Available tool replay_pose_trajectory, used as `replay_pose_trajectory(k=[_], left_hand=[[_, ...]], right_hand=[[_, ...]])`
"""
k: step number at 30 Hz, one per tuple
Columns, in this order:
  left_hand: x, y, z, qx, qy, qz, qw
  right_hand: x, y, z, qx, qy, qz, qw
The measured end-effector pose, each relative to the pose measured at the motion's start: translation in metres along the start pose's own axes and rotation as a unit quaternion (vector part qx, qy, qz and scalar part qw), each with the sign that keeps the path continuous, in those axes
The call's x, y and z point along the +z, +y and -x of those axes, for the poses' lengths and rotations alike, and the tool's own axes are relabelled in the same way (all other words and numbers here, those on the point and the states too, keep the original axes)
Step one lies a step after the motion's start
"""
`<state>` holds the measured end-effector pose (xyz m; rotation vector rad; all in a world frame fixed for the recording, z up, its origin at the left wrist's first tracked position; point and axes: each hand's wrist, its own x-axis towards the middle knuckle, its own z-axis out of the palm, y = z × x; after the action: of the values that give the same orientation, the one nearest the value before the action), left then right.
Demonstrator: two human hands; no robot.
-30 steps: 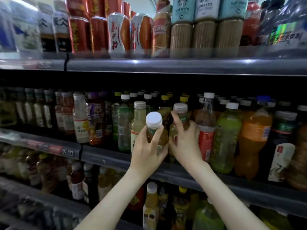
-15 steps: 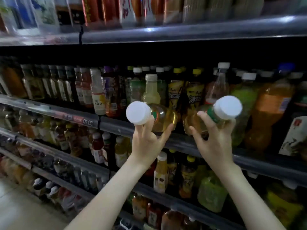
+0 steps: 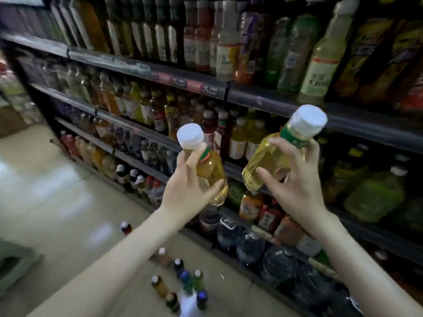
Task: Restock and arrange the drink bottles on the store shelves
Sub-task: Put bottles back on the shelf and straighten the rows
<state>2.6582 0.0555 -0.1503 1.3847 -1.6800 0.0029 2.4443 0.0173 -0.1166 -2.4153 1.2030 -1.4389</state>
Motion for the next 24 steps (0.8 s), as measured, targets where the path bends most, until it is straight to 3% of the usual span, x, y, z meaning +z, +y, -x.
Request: replay_pose_trajectory(k=[10,19,24], left_hand=[[-0.153,-0.123,0.024,-0.028,-0.045,-0.091,0.994],[-0.196,-0.199,-0.048,-0.036,-0.046,-0.089,0.994],[-0.210,-0.240,-0.112,0.002,-0.089,-0.153,0.984]], right_hand=[[0.167,-0.153,-0.027,-0.002,-0.071,-0.078,0.994],[0.239,-0.165,-0.107,0.019,-0.070,-0.107,0.992],[0.272,-0.151,-0.171,-0.005,-0.052,-0.123,0.991]])
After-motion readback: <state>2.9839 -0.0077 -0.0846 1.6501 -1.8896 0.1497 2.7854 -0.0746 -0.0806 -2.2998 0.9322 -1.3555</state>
